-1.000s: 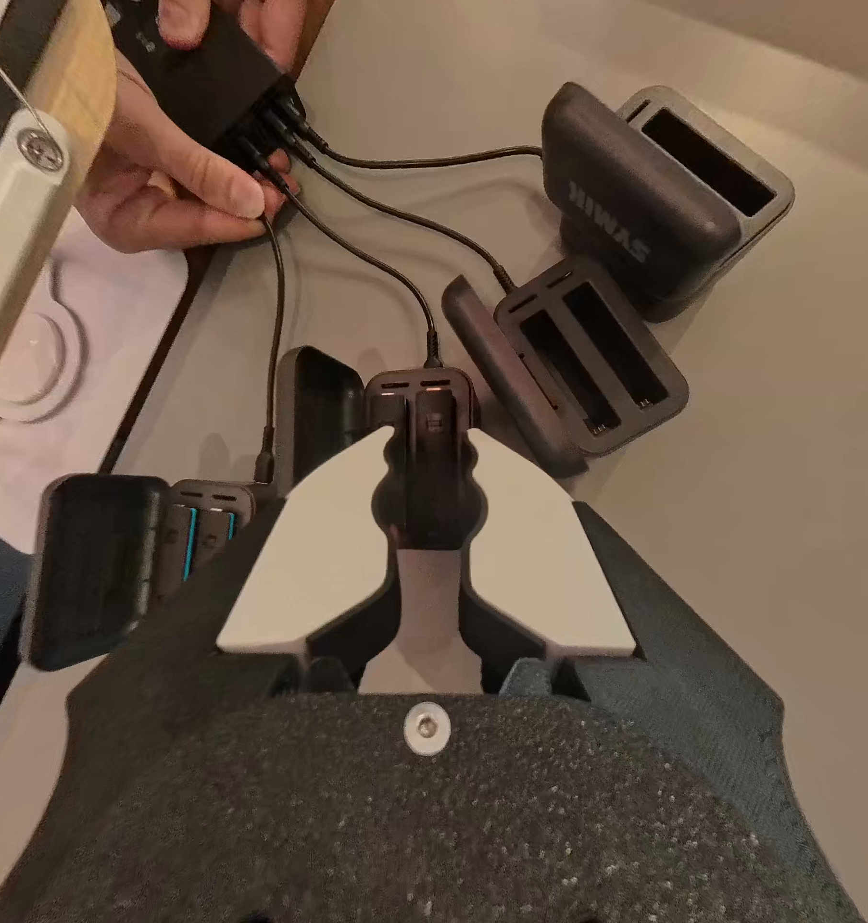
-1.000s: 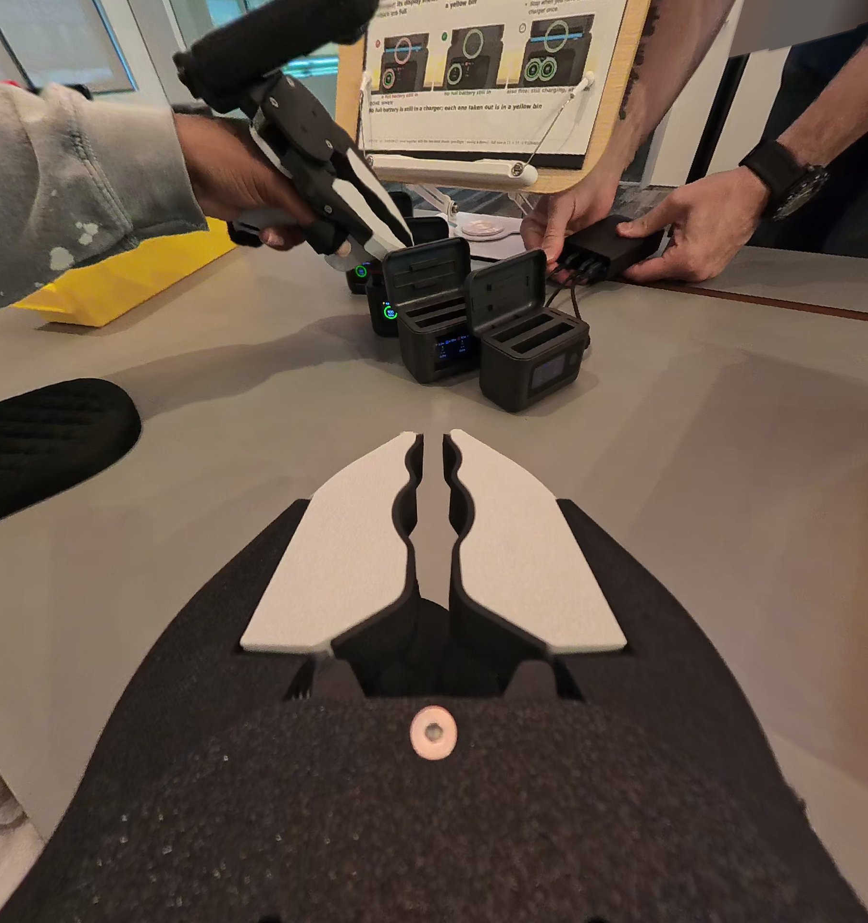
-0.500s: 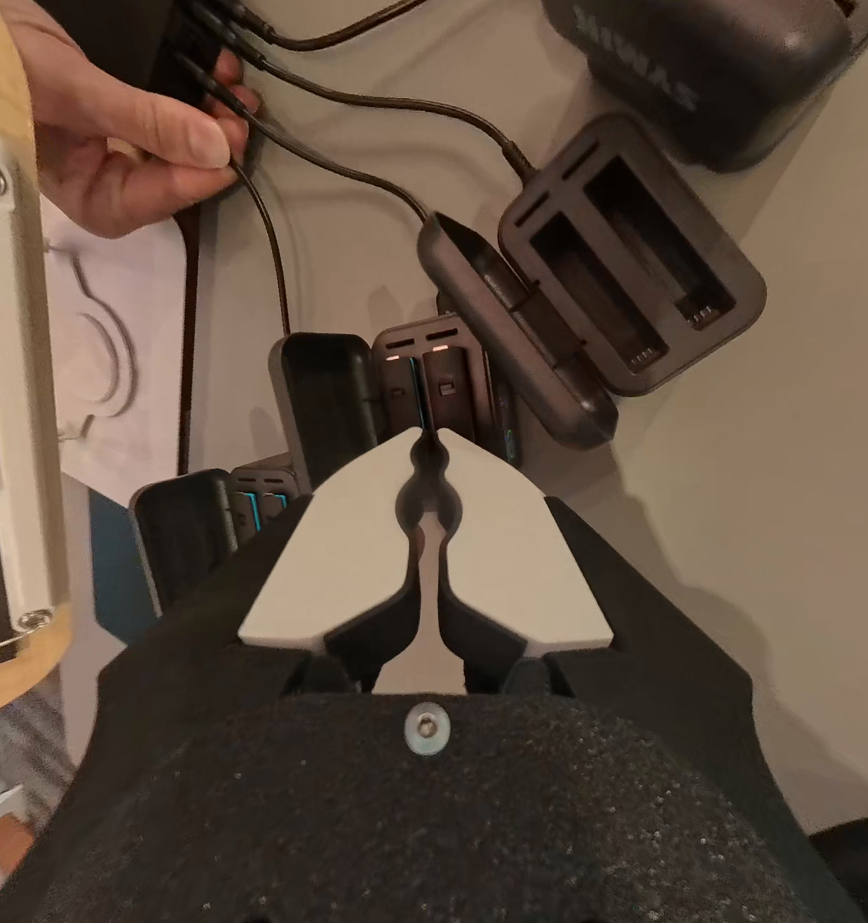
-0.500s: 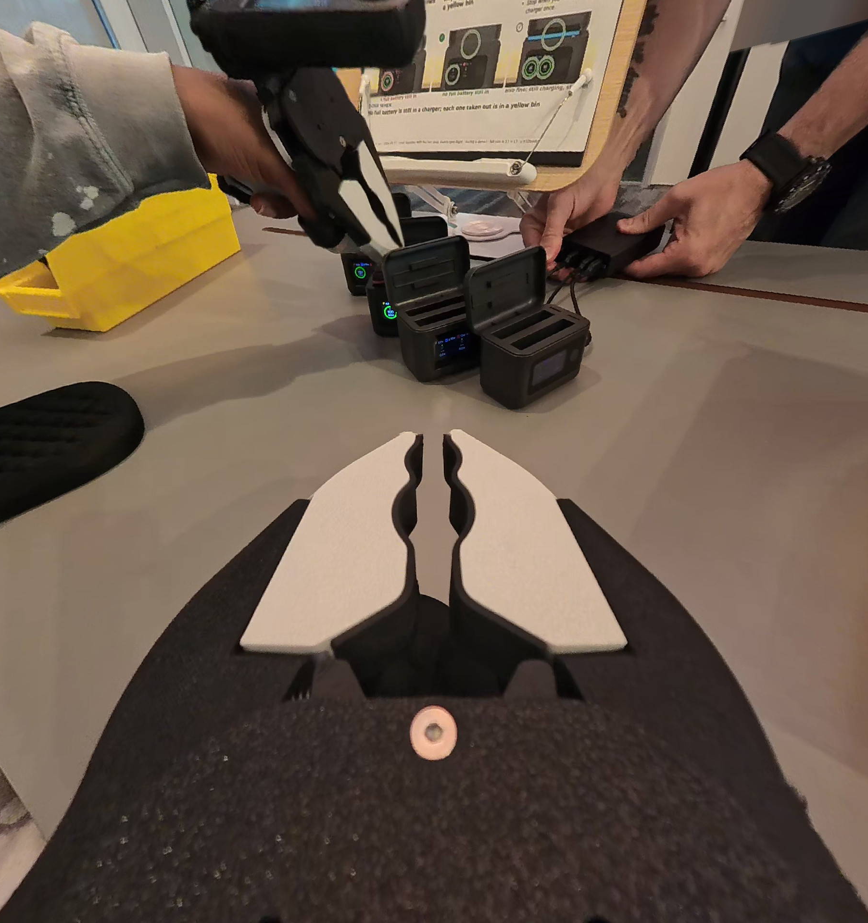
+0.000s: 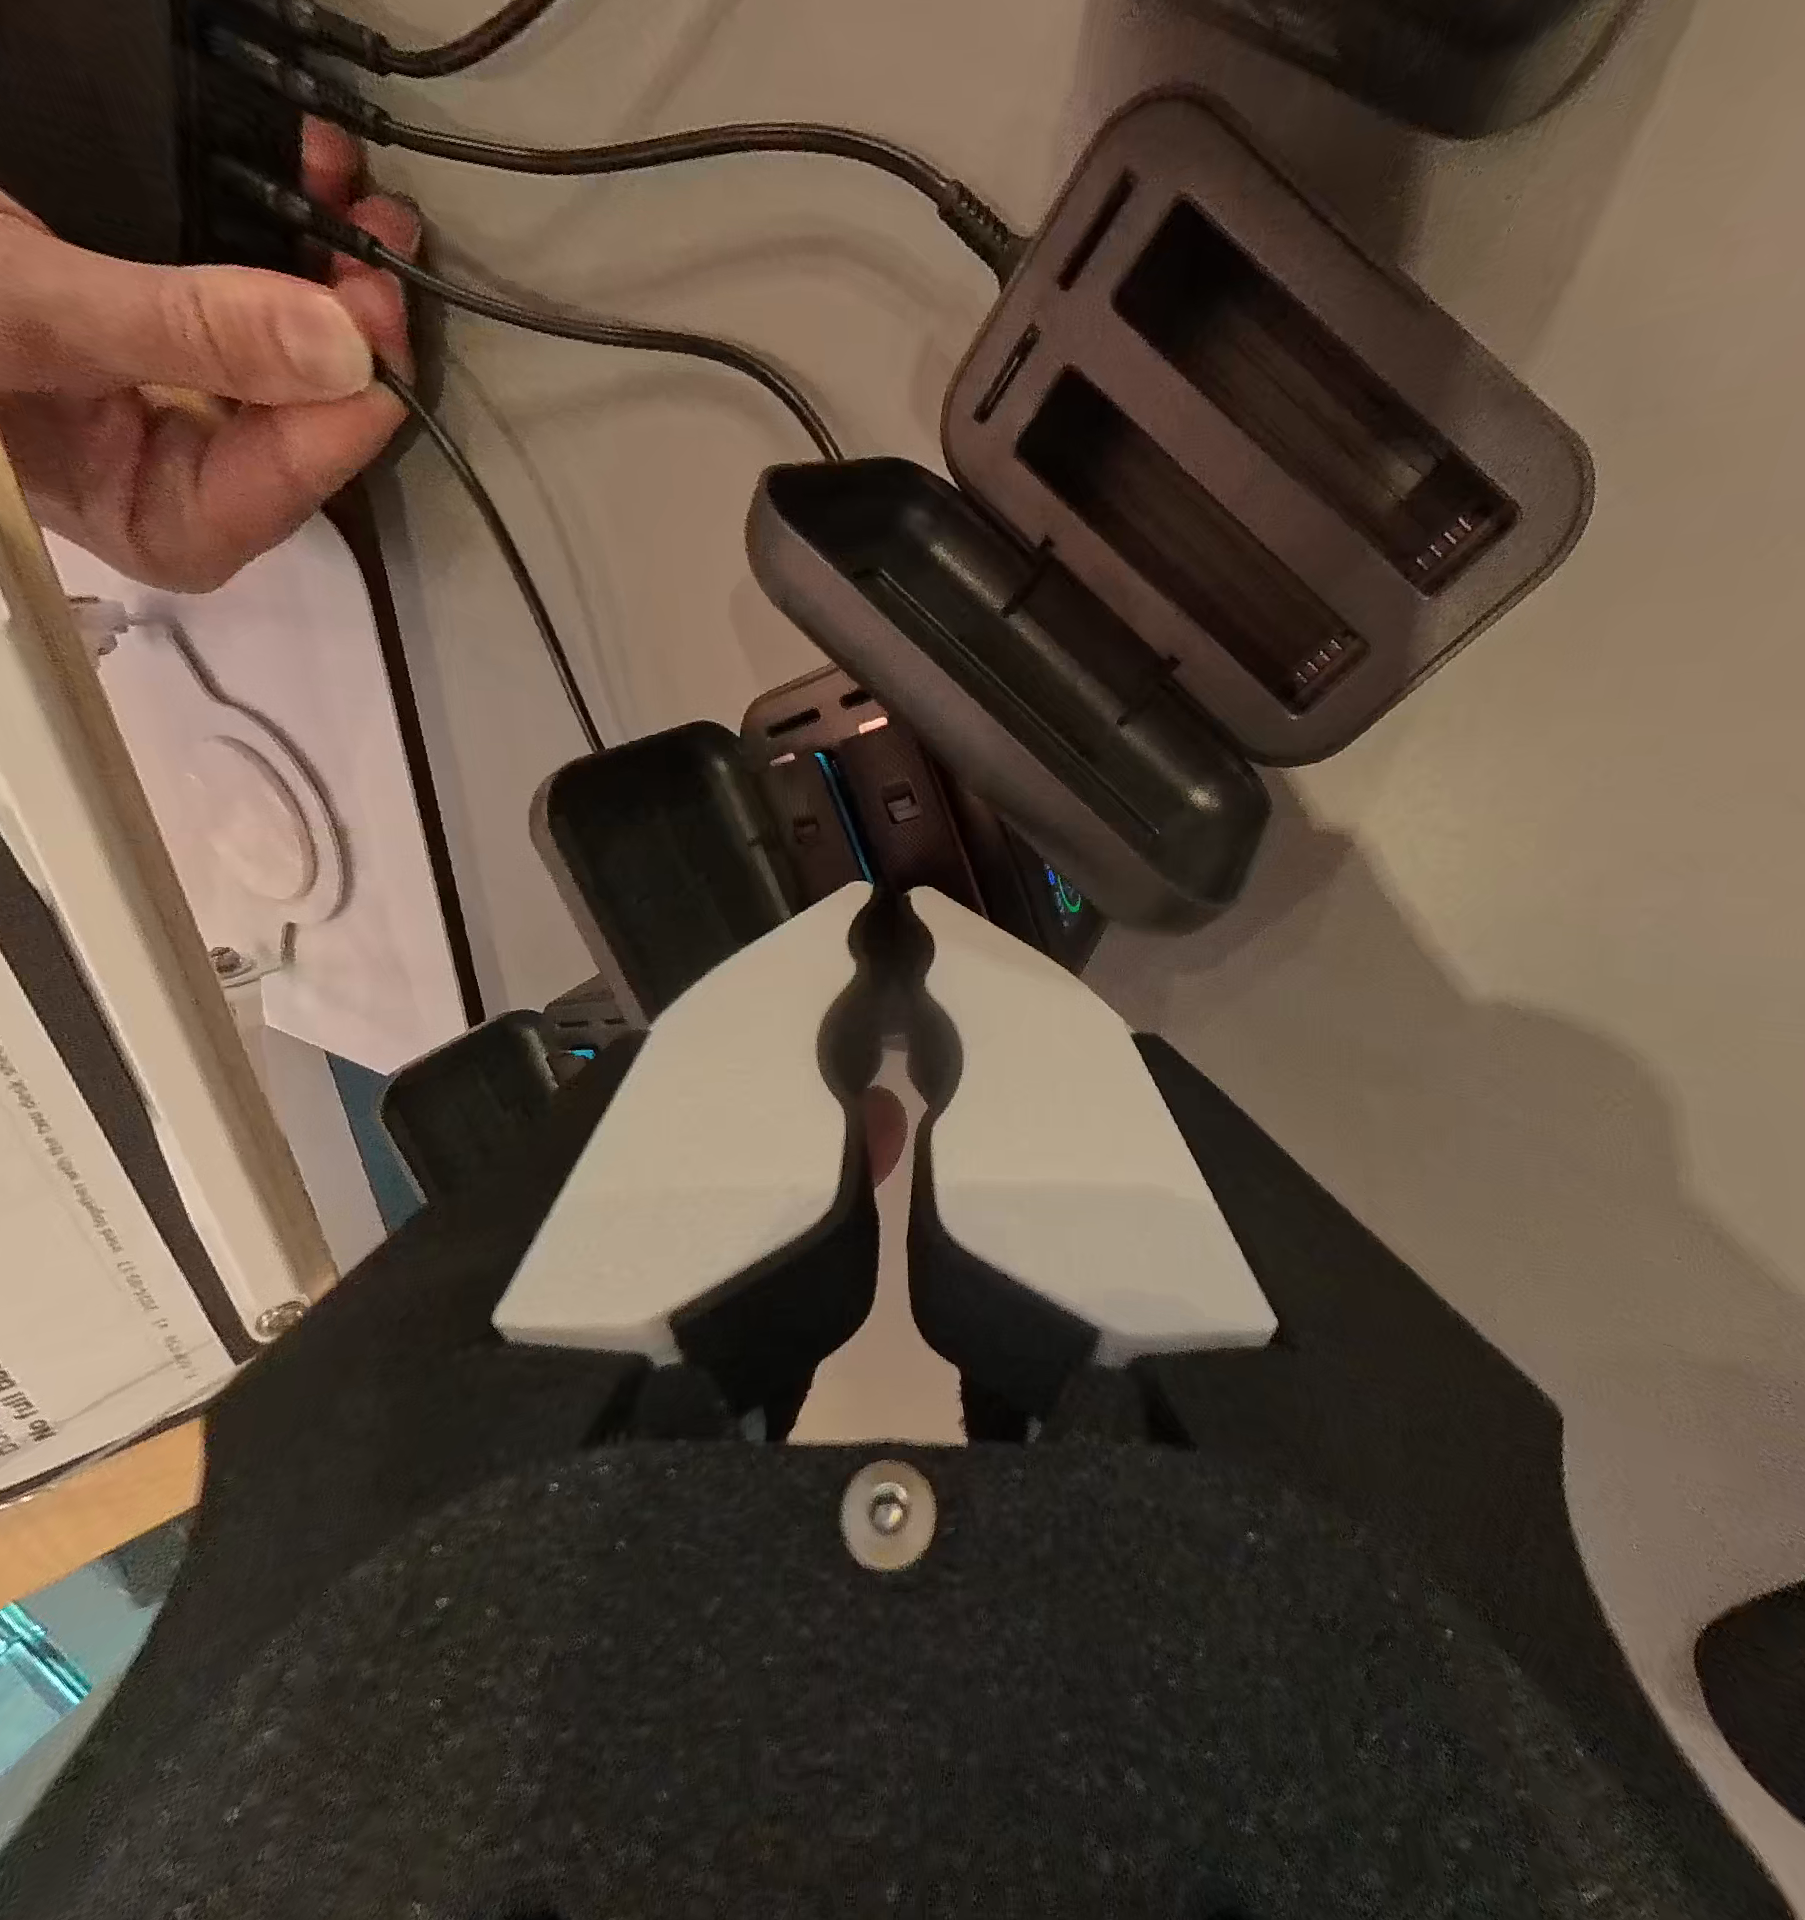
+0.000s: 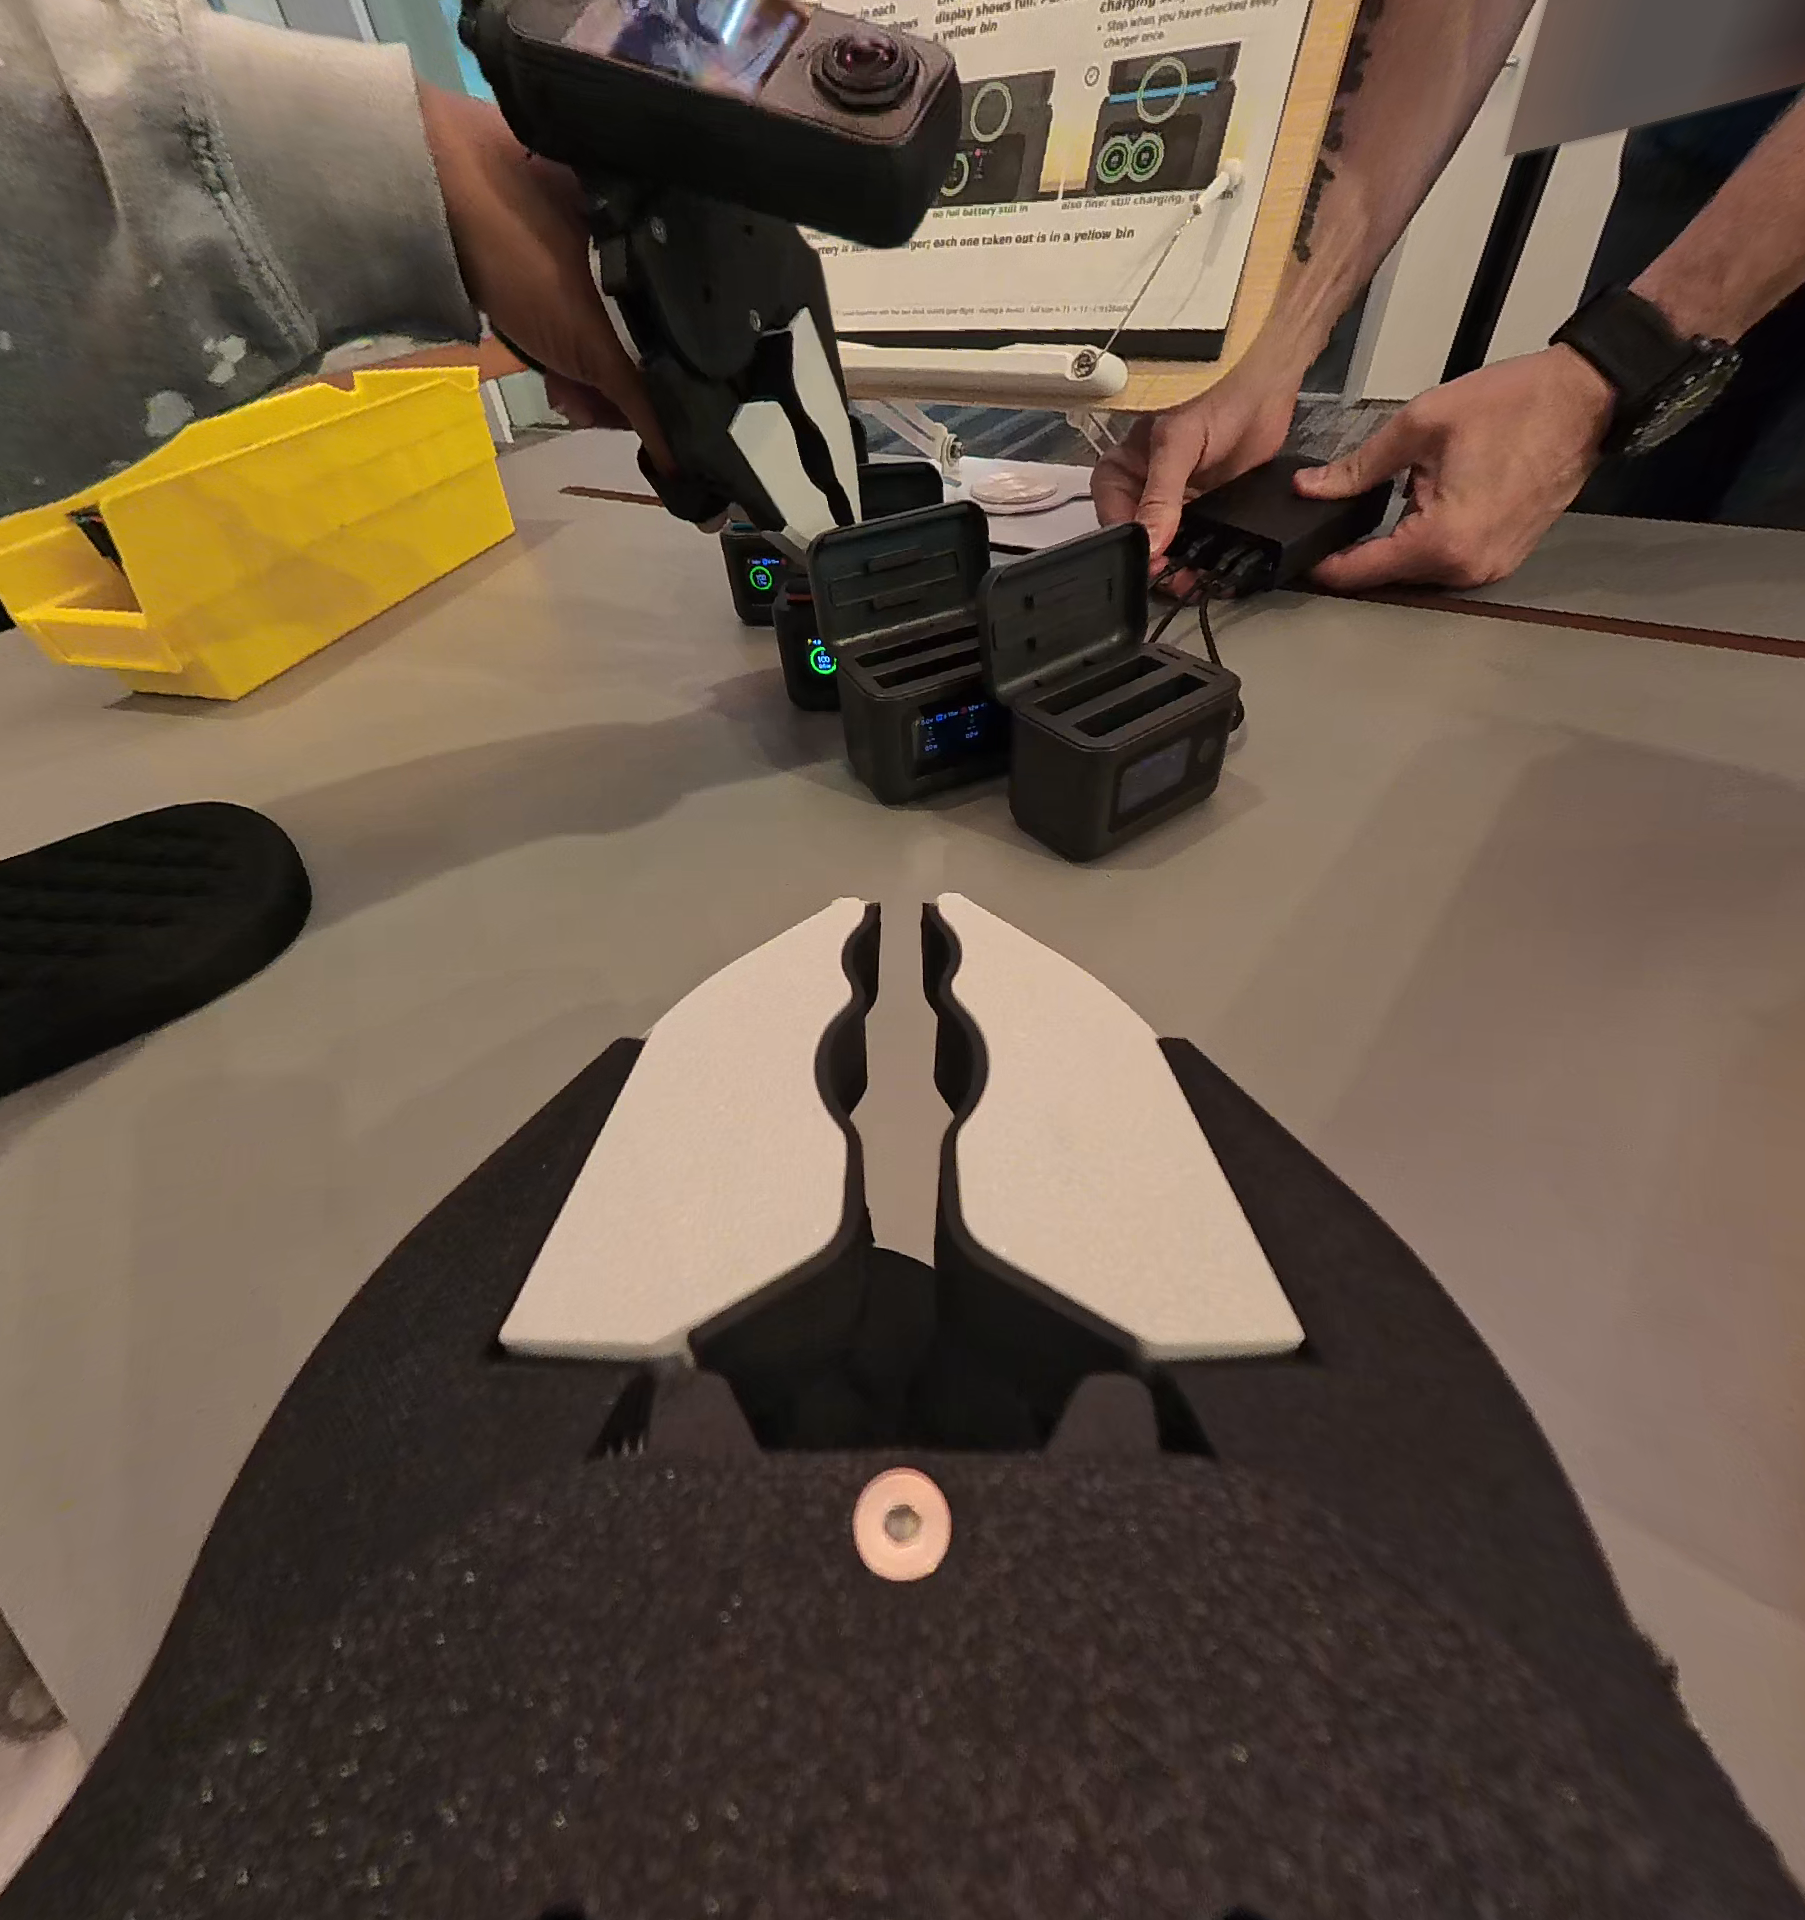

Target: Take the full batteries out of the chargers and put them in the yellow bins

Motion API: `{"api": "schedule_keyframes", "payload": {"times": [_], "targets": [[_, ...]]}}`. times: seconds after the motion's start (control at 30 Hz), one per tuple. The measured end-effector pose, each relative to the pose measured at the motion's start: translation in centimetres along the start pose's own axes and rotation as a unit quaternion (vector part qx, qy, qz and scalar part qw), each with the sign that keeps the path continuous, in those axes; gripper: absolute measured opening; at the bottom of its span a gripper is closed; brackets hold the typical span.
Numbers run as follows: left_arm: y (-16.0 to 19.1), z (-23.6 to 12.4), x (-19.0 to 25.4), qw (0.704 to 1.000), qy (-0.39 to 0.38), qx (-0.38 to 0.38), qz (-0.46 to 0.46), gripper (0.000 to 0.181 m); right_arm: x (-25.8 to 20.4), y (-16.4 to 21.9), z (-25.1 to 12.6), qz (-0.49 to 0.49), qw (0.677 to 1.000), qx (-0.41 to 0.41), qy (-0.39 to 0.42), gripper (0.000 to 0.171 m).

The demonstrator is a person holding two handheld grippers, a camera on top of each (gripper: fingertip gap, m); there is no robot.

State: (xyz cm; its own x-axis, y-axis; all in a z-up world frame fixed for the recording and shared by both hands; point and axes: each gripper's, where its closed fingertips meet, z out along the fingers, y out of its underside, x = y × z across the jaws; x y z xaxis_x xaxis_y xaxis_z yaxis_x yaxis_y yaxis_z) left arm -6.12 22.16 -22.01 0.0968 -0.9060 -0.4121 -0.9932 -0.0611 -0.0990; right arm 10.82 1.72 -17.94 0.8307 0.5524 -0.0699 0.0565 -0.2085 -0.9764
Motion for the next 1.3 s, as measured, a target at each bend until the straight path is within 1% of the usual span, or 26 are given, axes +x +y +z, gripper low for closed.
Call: {"api": "schedule_keyframes", "payload": {"times": [0.13, 0.23, 0.3, 0.37, 0.43, 0.5, 0.6, 0.7, 0.83, 0.9, 1.0, 1.07, 1.2, 1.3], "targets": [[0.0, 0.0, 0.0, 1.000, 0.008, -0.012, 0.015, 0.000, 0.0, 0.0, 0.1, -0.002, 1.000, -0.001, 0.001, 0.007], [0.0, 0.0, -0.1, 0.999, -0.008, -0.029, 0.040, 0.000, -0.1, -0.1, 0.1, -0.002, 1.000, 0.000, 0.000, 0.007], [-0.1, 0.0, -0.1, 0.999, -0.018, -0.030, 0.036, 0.000, -0.2, -0.2, 0.1, -0.004, 1.000, 0.000, 0.001, 0.007], [-0.1, 0.0, -0.1, 1.000, -0.023, -0.006, 0.010, 0.000, -0.2, -0.4, -0.2, -0.006, 1.000, 0.005, 0.004, 0.007], [-0.6, -0.7, 0.0, 0.998, -0.031, 0.050, -0.032, 0.000, 0.0, -0.5, -0.6, -0.003, 1.000, 0.010, 0.007, 0.007], [-1.1, -2.4, 0.0, 0.990, -0.049, 0.113, -0.066, 0.000, 0.2, -0.5, -1.0, 0.001, 1.000, 0.015, 0.011, 0.007], [-2.1, -5.9, 1.7, 0.969, -0.054, 0.214, -0.107, 0.000, 0.4, -0.4, -1.1, 0.005, 1.000, 0.011, 0.013, 0.007], [-2.7, -9.4, 4.9, 0.940, -0.039, 0.307, -0.143, 0.001, 0.5, -0.6, -0.9, 0.002, 1.000, 0.013, 0.015, 0.007], [-2.3, -13.2, 8.8, 0.895, -0.027, 0.400, -0.197, 0.006, 0.2, -0.6, -0.5, -0.002, 1.000, 0.010, 0.016, 0.007], [-1.5, -14.8, 10.2, 0.869, -0.034, 0.437, -0.229, 0.008, 0.1, -0.6, -0.4, -0.006, 1.000, 0.007, 0.018, 0.007], [0.2, -16.3, 11.7, 0.832, -0.042, 0.476, -0.283, 0.013, 0.3, -0.6, -0.2, -0.013, 1.000, 0.003, 0.023, 0.007], [1.9, -16.7, 12.0, 0.813, -0.069, 0.486, -0.314, 0.015, 0.6, -0.7, -0.1, -0.016, 0.999, 0.001, 0.028, 0.007], [5.6, -16.9, 12.7, 0.774, -0.101, 0.498, -0.378, 0.015, 1.1, -0.9, 0.1, -0.018, 0.999, 0.000, 0.036, 0.007], [8.3, -16.2, 13.3, 0.754, -0.126, 0.491, -0.418, 0.014, 1.3, -0.8, 0.4, -0.019, 0.999, -0.001, 0.042, 0.007]]}}
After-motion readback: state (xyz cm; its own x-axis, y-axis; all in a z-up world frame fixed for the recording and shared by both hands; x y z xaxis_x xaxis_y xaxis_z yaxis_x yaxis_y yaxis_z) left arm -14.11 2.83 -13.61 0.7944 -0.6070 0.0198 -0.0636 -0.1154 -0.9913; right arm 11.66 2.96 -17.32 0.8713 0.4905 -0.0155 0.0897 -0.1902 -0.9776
